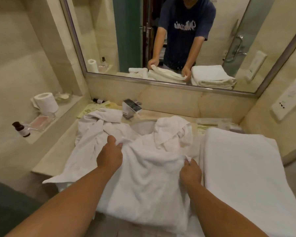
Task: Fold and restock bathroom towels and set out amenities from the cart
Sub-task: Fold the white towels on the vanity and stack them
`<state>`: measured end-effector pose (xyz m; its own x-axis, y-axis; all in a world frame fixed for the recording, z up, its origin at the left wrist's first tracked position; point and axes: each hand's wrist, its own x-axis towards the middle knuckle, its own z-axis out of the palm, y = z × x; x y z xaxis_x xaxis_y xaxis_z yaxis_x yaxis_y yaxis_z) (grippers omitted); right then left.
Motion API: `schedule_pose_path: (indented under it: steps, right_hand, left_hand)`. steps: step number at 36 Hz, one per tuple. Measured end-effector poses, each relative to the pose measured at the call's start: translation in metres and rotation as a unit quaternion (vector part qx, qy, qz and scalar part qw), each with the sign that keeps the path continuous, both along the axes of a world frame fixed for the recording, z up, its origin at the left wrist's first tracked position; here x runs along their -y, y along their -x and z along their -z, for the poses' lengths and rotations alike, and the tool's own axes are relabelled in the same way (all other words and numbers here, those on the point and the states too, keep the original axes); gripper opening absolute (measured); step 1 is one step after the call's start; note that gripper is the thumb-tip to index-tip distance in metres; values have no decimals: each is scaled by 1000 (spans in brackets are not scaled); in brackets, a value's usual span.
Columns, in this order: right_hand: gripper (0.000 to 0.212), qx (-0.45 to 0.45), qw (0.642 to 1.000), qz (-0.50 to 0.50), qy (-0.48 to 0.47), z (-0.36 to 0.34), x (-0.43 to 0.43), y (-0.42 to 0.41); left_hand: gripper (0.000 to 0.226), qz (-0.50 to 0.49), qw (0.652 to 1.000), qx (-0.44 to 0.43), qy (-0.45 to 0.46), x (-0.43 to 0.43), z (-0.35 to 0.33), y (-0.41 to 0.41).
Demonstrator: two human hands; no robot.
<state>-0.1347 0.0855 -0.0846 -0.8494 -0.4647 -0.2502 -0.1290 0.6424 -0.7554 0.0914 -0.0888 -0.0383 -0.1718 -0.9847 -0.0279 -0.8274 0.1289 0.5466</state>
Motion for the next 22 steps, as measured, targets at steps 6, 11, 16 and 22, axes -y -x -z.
schedule_pose_path:
  steps: [6,11,16,22]
  right_hand:
    - [24,-9,999,-6,-41,18,1,9]
    - [64,-6,1000,-15,-16,17,-17,-8]
    - [92,19,996,-82,-28,8,-58,-43]
    - [135,-120,928,-279,-216,15,-109,-109]
  left_hand:
    - [65,-46,996,-1,-73,-2,31,-15]
    - [90,-20,981,-6,-192,-23,35,-40]
    - [97,-28,959,-27,-282,-51,26,-78]
    - [70,-44,954,-135,-263,-97,16,-105]
